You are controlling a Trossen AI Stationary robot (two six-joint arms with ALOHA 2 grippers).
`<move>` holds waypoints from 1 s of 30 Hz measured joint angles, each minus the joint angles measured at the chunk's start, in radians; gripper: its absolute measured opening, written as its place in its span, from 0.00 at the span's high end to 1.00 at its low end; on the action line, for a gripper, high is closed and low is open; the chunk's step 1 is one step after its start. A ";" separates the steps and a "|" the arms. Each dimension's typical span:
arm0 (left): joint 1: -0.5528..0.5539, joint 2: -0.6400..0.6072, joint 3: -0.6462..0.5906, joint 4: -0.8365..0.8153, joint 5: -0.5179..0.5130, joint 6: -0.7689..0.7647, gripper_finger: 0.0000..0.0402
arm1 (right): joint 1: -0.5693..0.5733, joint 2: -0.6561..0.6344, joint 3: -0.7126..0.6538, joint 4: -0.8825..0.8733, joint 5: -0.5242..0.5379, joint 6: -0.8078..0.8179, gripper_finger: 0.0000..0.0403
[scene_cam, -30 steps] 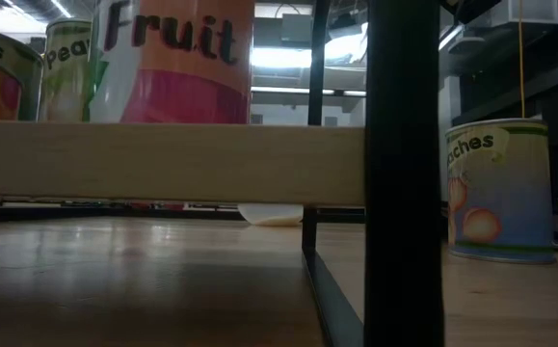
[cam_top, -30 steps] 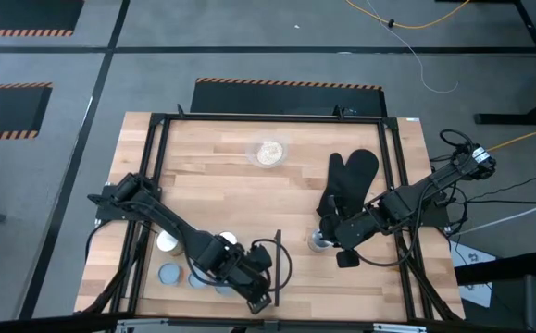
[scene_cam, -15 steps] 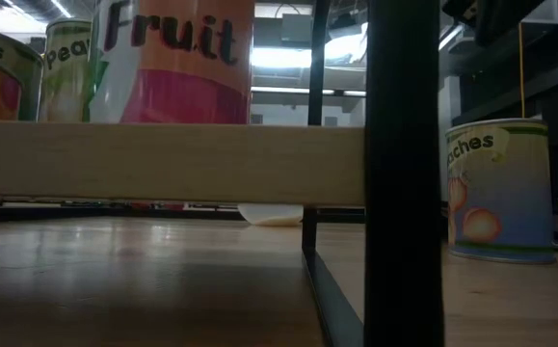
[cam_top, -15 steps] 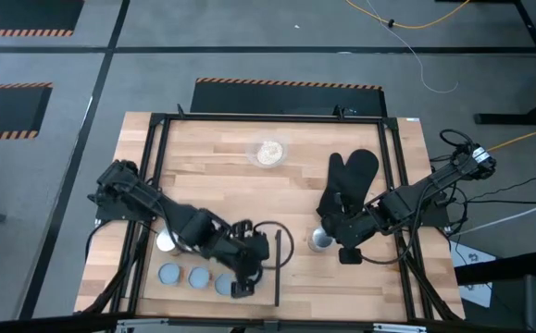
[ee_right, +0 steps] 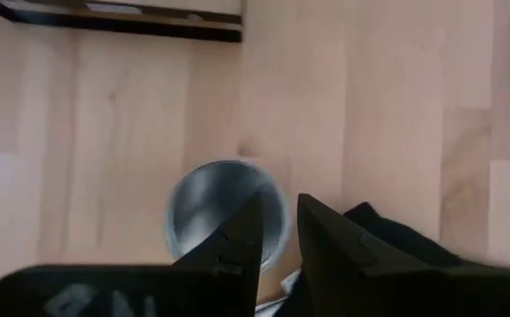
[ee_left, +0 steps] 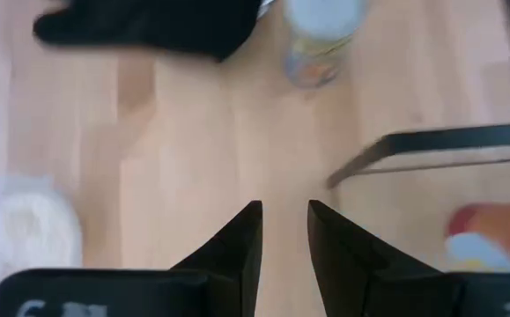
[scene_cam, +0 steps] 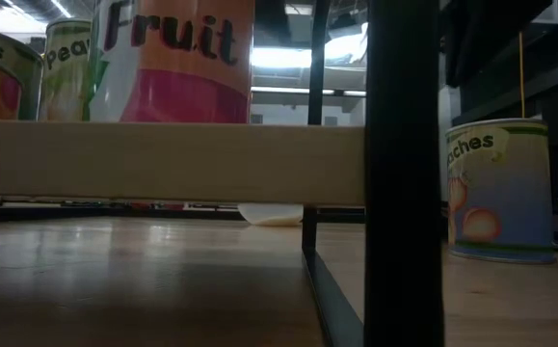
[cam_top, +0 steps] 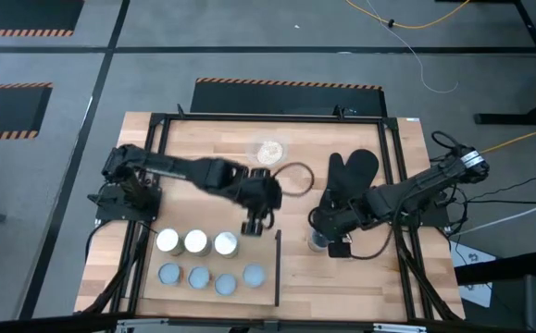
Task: Pick and place cans onto a shelf
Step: Put the yellow canned peach on the shelf aligned with the other white canned mixed fruit
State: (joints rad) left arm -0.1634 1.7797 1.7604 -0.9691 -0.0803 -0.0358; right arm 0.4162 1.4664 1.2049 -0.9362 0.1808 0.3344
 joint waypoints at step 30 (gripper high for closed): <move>0.045 0.001 -0.184 0.082 0.016 0.073 0.79 | 0.042 0.052 0.000 -0.160 -0.071 0.734 0.81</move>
State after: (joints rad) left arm -0.1185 1.7809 1.5764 -0.8867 -0.0647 0.0368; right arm 0.4578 1.5188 1.2049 -1.0967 0.1097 1.0689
